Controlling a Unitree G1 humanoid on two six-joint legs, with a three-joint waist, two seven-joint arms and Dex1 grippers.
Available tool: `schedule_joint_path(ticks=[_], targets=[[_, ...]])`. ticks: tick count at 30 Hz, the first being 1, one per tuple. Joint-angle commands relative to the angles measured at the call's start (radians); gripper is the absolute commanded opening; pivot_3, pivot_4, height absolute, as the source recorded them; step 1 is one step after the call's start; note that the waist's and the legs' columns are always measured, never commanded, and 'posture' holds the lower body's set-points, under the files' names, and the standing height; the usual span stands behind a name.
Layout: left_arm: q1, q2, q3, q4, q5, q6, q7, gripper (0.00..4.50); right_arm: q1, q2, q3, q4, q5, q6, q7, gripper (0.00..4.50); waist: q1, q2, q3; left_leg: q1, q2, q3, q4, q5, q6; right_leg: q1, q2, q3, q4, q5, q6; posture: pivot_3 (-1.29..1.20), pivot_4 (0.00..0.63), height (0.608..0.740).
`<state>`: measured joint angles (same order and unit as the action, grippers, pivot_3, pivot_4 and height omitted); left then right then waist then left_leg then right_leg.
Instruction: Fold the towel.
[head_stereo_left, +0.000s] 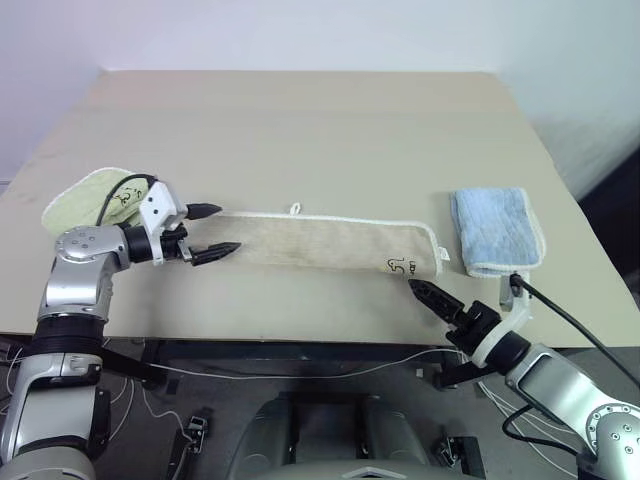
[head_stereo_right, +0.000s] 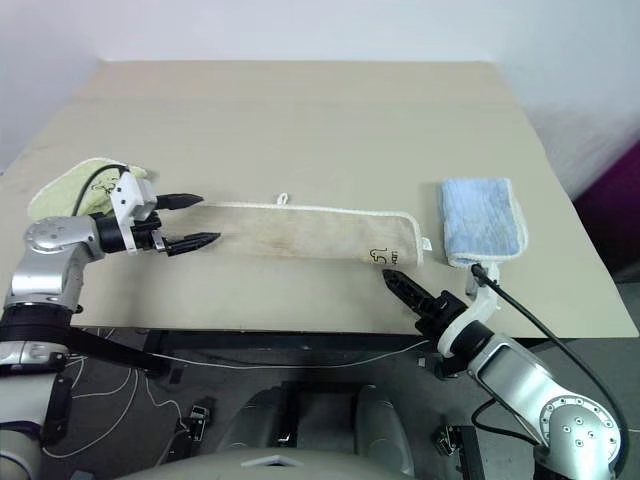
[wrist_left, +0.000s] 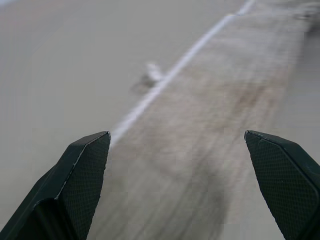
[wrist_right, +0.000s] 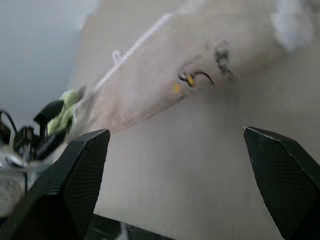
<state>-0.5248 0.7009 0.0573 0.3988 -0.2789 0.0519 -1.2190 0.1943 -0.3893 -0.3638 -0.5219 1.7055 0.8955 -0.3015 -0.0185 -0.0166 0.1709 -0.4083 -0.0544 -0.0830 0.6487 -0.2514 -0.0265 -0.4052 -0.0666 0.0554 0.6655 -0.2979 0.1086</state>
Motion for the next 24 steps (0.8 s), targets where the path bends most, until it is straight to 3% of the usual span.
schedule_joint_path(ticks=[1, 18, 21, 24], targets=[[-0.012, -0.012, -0.002, -0.060, -0.020, 0.013, 0.000, 4.50, -0.026, 0.024, 0.058, 0.014, 0.091, -0.093, -0.131, 4.47, 0.000, 0.000, 0.000, 0.000, 0.000, 0.000, 0.000, 0.000, 0.000, 0.000, 0.000, 0.000, 0.000, 0.000, 0.000, 0.00, 0.150, 0.740], [0.127, -0.006, 0.012, -0.255, -0.069, 0.115, -0.014, 4.50, -0.251, 0.153, 0.098, 0.300, -0.080, -0.293, -0.261, 4.47, -0.002, -0.003, -0.003, 0.005, 0.001, 0.000, 0.000, 0.000, 0.000, 0.005, 0.002, 0.000, -0.001, 0.000, 0.000, 0.00, 0.150, 0.740], [0.140, -0.004, 0.013, -0.272, -0.073, 0.122, -0.008, 4.50, -0.250, 0.171, 0.090, 0.297, -0.099, -0.309, -0.267, 3.90, 0.001, -0.003, -0.003, 0.007, 0.001, 0.000, -0.001, 0.000, 0.000, 0.007, 0.002, 0.000, -0.002, 0.000, 0.000, 0.00, 0.150, 0.740], [0.150, -0.001, 0.015, -0.281, -0.077, 0.125, -0.002, 4.50, -0.242, 0.183, 0.071, 0.282, -0.111, -0.329, -0.262, 2.82, 0.002, -0.003, -0.003, 0.008, 0.001, 0.000, -0.001, 0.000, 0.000, 0.009, 0.002, 0.000, -0.002, 0.000, 0.000, 0.00, 0.150, 0.740]])
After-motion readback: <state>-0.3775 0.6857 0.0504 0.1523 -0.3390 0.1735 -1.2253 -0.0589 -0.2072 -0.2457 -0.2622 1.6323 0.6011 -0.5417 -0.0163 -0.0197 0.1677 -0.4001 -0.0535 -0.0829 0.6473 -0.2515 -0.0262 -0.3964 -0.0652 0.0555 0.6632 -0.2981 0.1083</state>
